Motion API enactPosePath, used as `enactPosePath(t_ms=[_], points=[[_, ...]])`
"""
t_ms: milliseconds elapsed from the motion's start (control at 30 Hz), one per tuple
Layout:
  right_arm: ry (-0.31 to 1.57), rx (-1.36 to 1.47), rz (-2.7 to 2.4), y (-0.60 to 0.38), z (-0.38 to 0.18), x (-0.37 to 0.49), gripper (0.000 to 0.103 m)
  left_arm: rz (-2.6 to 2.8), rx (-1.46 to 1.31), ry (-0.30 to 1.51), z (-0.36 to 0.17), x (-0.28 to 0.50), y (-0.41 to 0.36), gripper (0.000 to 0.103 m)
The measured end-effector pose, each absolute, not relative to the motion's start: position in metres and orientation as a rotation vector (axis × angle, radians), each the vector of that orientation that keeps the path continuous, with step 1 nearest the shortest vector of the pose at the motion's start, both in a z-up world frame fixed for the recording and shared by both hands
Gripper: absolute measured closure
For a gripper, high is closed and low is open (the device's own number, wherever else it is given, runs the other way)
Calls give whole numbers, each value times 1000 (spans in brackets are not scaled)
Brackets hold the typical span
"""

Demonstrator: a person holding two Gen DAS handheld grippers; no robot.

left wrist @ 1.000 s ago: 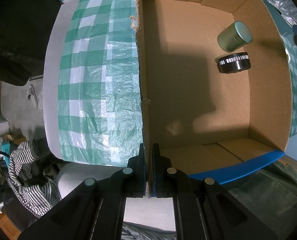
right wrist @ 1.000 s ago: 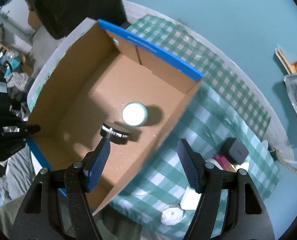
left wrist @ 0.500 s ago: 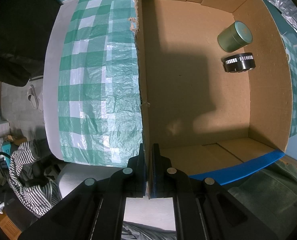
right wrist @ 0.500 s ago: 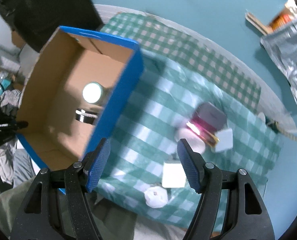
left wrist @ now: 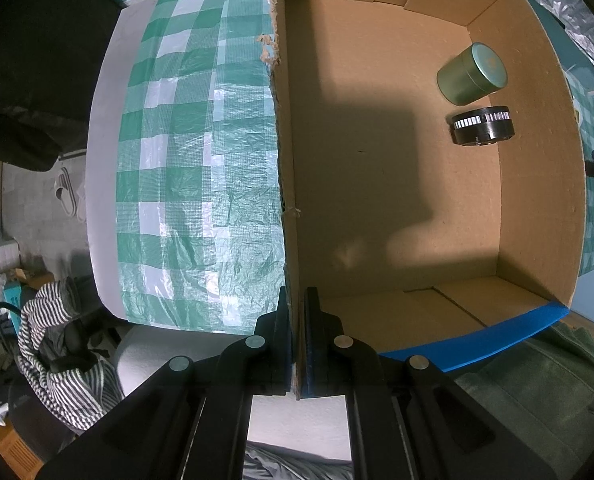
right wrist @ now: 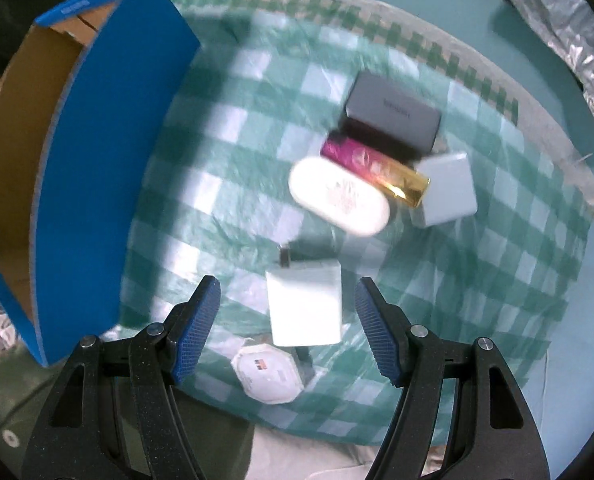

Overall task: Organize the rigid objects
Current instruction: 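Move the right gripper to the white charger and grasp it, then carry the white charger with the right gripper into the box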

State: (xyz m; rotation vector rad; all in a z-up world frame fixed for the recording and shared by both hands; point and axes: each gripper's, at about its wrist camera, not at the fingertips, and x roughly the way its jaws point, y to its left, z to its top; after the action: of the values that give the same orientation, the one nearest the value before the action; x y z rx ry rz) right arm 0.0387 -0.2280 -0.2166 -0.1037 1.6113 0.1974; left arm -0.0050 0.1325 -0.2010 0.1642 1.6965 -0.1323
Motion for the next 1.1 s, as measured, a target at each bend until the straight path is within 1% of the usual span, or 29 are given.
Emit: enactPosePath(t_ms=[467,500,533,567,667,833,1100], points=[[1669,-123,174,-241,-264,25,33,-132,165,1699,-201,-6,132,98],[1675,-124,169,-241,-267,25,34,-132,165,1699,-201,-6,132,98],[1681,-127,162,-242,-270,24,41,-132,164,1699,-201,-7,132,98],[1681,-126,161,-242,-271,24,45,-131,164,1698,-201,-7,133,98],[1689,-114,165,-241,-275,23,49,-131,162,1699,-201,-7,134,98],[1690,-143,159,-236,-277,21,49,-131,160,1700,-201,-7,135,98],[1694,-111,179,-237,-275,19,50,-131,161,1700,-201,-7,135,98]])
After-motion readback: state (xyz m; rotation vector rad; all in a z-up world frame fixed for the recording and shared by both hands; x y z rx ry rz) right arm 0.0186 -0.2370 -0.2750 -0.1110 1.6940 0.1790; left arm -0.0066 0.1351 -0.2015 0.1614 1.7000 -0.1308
